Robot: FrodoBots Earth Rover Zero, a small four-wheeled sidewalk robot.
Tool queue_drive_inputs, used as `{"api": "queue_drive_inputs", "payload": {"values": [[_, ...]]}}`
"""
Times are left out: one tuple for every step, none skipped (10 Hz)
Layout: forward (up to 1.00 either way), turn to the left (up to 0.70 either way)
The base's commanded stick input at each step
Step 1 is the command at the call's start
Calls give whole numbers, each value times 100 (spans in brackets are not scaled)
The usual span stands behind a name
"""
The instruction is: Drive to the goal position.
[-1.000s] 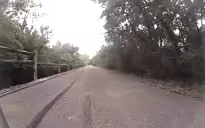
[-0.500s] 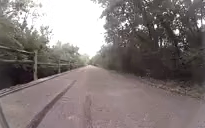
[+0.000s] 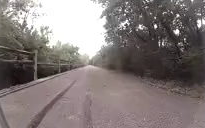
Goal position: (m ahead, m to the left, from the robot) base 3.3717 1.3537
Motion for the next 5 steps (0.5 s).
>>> {"api": "queue_drive_inputs", "payload": {"values": [[7,0],[7,0],[7,0],[7,0],[7,0]]}}
